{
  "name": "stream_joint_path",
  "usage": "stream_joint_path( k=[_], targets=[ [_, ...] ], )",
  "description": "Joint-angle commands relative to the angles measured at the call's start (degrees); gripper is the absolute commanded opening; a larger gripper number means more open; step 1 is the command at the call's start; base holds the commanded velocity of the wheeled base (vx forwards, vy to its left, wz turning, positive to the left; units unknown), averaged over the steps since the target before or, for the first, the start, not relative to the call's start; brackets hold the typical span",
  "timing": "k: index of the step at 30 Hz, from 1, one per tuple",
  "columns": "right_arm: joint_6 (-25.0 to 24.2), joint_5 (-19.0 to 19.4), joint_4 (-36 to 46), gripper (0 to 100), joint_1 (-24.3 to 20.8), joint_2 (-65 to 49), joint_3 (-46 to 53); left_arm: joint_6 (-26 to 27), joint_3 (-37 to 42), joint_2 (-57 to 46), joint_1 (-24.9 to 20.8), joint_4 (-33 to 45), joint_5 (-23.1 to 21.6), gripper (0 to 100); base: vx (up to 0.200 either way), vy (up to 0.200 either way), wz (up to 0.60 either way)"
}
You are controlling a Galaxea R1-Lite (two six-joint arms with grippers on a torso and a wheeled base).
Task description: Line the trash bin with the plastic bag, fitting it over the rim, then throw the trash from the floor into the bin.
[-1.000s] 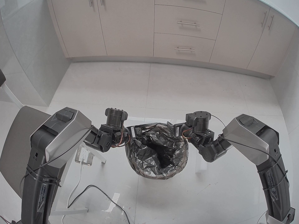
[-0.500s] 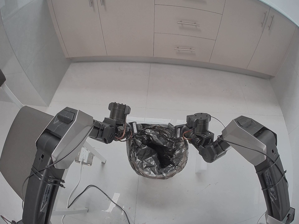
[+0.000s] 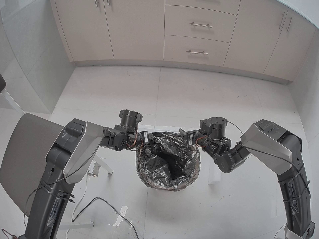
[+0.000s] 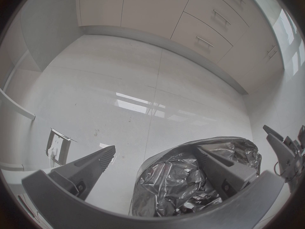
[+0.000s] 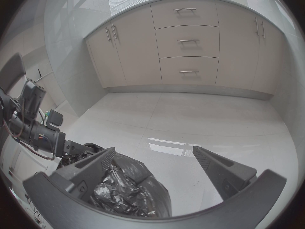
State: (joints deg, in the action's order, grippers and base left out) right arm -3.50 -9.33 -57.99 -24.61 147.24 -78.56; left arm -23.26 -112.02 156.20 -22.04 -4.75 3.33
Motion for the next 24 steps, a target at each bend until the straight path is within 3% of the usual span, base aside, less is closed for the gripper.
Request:
stream_joint_path(
  k=[1,24],
  targets=[
    [0.1,0.1,0.4,100,-0.5,-1.6,1.2,0.0,-0.5,1.1,-0.1,0.1,0.0,100,0.000,0.000,0.00],
    [0.2,0.1,0.7,100,0.5,4.4,-1.2,0.0,-0.4,0.6,-0.2,0.0,0.3,100,0.000,0.000,0.00]
  ],
)
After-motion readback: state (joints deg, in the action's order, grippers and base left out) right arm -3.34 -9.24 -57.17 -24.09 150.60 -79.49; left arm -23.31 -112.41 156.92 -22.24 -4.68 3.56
